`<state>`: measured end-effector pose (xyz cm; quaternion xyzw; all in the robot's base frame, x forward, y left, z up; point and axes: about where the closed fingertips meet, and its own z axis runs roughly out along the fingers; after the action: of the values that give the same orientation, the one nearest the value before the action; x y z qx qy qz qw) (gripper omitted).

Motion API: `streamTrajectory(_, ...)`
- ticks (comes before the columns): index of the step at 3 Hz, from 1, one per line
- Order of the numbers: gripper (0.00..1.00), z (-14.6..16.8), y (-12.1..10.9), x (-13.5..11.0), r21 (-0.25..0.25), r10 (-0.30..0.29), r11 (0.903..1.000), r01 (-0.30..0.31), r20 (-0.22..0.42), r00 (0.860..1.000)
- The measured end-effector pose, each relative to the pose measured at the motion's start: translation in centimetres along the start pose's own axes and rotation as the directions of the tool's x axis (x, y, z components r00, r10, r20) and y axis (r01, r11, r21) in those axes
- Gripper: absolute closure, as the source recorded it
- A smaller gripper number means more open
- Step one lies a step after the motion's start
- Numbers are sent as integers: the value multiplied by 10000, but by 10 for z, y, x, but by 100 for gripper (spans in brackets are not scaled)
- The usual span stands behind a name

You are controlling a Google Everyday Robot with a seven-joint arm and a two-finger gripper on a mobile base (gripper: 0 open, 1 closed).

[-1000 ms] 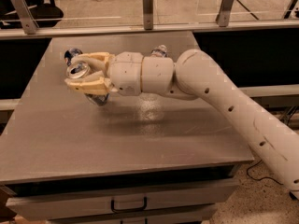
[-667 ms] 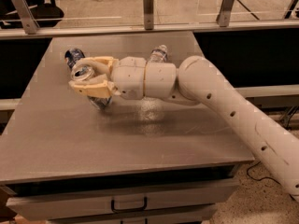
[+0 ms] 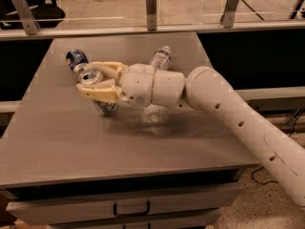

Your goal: Place redbull can upright

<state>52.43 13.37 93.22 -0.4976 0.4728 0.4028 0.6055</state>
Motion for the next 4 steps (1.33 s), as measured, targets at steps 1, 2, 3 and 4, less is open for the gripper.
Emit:
streamTrajectory(1, 35, -3, -4, 3, 127, 117, 9999, -116, -67, 9999)
streamTrajectory(2, 12, -4, -7, 5, 166, 175, 9997, -173, -108, 9998)
streamTrajectory(3, 0, -3, -10, 6, 162, 191, 9997, -189, -140, 9997)
streamTrajectory(4, 0, -9, -14, 1, 323, 18, 9995, -13, -171, 9999)
